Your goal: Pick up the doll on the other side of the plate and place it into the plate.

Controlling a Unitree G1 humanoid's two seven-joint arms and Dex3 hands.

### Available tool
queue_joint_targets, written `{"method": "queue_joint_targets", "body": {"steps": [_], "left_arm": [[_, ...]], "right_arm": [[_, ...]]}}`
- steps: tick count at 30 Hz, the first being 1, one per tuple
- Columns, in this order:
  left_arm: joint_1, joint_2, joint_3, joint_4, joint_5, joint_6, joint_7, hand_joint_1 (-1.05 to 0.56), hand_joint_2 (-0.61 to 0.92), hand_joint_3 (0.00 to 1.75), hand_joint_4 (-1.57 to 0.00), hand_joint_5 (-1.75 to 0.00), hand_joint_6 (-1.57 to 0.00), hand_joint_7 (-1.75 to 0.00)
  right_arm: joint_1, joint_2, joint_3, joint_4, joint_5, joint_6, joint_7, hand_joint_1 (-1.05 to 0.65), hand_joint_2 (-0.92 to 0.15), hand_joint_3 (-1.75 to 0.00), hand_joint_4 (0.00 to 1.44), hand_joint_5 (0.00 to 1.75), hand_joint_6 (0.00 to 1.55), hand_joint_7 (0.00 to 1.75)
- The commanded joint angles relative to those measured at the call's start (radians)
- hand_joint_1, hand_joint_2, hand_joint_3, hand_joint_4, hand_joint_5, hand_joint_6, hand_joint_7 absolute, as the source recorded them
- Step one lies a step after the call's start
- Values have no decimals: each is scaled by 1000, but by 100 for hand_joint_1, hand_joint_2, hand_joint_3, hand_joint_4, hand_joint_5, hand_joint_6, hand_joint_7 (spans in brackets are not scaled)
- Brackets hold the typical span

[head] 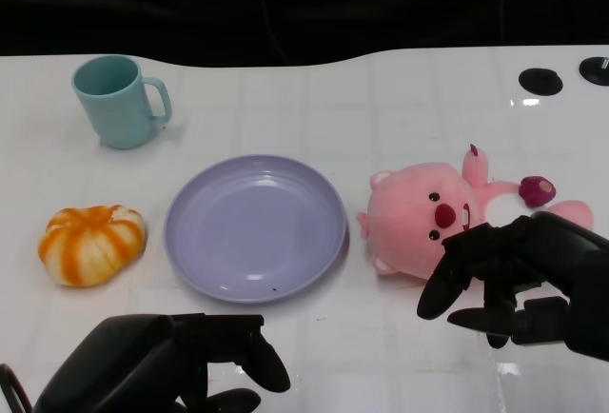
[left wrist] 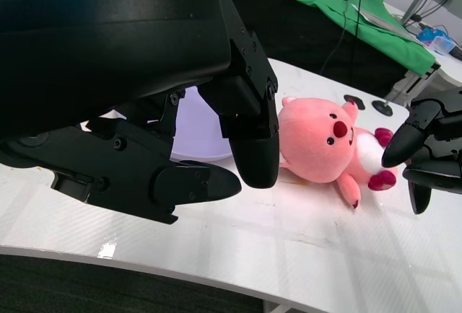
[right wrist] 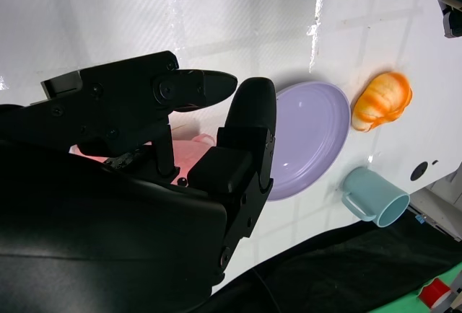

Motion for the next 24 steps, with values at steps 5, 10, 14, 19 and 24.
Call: {"method": "queue_joint_targets", "body": {"steps": [5, 10, 14, 19, 24], "left_arm": [[-1, 7, 3, -12, 1, 4, -10, -24, 92, 39, -63, -164, -71, -87], [0, 8, 5, -13, -1, 5, -11, -25, 92, 39, -62, -164, -71, -87], [0, 8, 5, -11, -2, 2, -11, -25, 92, 40, -62, -164, -71, -87], [1, 8, 4, -11, 0, 3, -9, -25, 92, 39, -63, -164, -71, -87], [0, 8, 5, -11, -1, 1, -10, -25, 92, 39, -63, -164, -71, -87]], "right_arm": [[-10, -6, -5, -4, 1, -5, -7, -19, -92, -25, 70, 138, 73, 86], [-9, -8, -4, -4, 0, -6, -6, -19, -92, -26, 71, 138, 72, 86], [-10, -9, -4, -3, -1, -6, -5, -20, -92, -26, 71, 139, 72, 86], [-10, -8, -4, -2, 0, -7, -5, -19, -92, -26, 69, 137, 72, 86], [-10, -7, -4, 0, 0, -9, -6, -19, -92, -26, 71, 138, 72, 86]]}}
